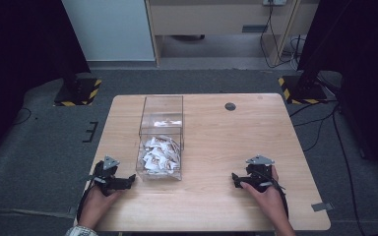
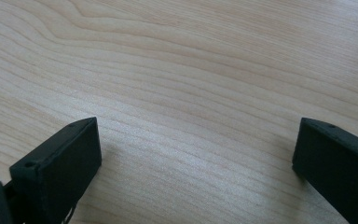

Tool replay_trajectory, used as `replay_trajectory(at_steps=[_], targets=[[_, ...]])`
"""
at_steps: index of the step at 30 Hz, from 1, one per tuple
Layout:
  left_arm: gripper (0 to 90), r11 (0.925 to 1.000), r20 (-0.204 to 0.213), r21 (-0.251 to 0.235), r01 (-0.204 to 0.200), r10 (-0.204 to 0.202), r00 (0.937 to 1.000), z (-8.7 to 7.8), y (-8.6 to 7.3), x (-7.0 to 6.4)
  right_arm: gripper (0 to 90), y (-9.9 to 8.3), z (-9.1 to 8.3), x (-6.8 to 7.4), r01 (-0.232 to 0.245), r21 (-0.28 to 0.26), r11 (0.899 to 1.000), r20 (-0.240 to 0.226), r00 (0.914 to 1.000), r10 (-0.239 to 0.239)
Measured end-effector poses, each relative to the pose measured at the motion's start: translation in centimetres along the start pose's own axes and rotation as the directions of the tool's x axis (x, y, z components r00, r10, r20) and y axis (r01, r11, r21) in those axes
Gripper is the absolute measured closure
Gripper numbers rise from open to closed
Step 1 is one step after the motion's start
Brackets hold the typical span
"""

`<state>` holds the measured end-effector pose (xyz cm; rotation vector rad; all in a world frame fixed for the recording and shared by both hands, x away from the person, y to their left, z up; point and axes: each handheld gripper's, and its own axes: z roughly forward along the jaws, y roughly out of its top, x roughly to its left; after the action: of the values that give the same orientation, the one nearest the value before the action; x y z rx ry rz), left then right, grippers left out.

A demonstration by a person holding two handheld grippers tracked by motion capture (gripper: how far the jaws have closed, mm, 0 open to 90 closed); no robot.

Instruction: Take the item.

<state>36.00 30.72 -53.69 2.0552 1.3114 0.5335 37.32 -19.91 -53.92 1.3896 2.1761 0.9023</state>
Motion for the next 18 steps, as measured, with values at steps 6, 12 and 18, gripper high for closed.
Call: replay_trajectory(at_steps=[6, 12, 18], targets=[[0.0, 1.0, 0.0, 0.0, 0.0, 0.0, 1.0, 0.0, 0.0, 0.0, 1.3, 0.0, 0.0, -0.03, 0.002, 0.0, 1.0, -0.002, 1.0, -0.002], [0.0, 1.0, 0.0, 0.001, -0.001, 0.001, 1.0, 0.0, 0.0, -0.01, 1.1, 0.0, 0.0, -0.03, 0.004, 0.001, 1.0, -0.001, 1.0, -0.004], [0.0, 1.0, -0.001, 0.0, 0.0, 0.0, 1.0, 0.0, 0.0, -0.01, 3.4, -0.04, -0.11, 0.13, 0.009, -0.008, 1.0, 0.01, 0.9999, -0.009]])
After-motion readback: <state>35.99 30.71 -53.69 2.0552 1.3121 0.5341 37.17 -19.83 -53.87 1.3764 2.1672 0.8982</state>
